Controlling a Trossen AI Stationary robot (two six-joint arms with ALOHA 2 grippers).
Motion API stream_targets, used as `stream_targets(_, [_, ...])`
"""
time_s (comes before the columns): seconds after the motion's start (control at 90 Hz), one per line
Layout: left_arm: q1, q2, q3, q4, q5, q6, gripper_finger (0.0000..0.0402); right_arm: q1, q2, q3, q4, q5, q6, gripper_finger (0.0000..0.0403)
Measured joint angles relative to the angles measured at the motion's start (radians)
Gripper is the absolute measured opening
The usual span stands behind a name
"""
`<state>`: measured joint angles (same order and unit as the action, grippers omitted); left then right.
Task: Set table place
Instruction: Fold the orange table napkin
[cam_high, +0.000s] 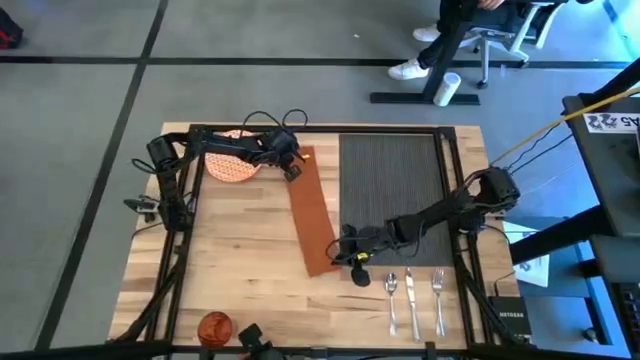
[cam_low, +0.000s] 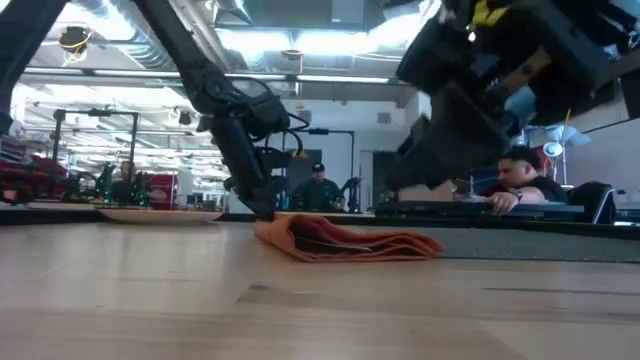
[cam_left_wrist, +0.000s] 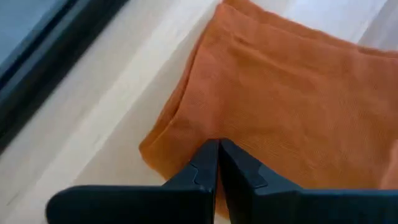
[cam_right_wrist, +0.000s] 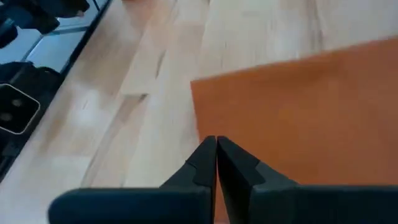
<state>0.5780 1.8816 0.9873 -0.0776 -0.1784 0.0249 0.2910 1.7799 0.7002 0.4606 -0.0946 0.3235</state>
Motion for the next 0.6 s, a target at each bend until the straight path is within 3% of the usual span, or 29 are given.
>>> stream_targets(0.267, [0.012, 0.010, 0.000, 0.033, 0.003, 0.002, 0.0000, 0.064, 0.084, 0.000, 0.043, -0.003, 0.094, 0.0000])
stream_targets(0.6, [0.033, 0.010, -0.001, 0.033, 0.011, -0.001, 0.0000, 0.102, 0.092, 0.035, 0.106, 0.055, 0.110, 0.0000])
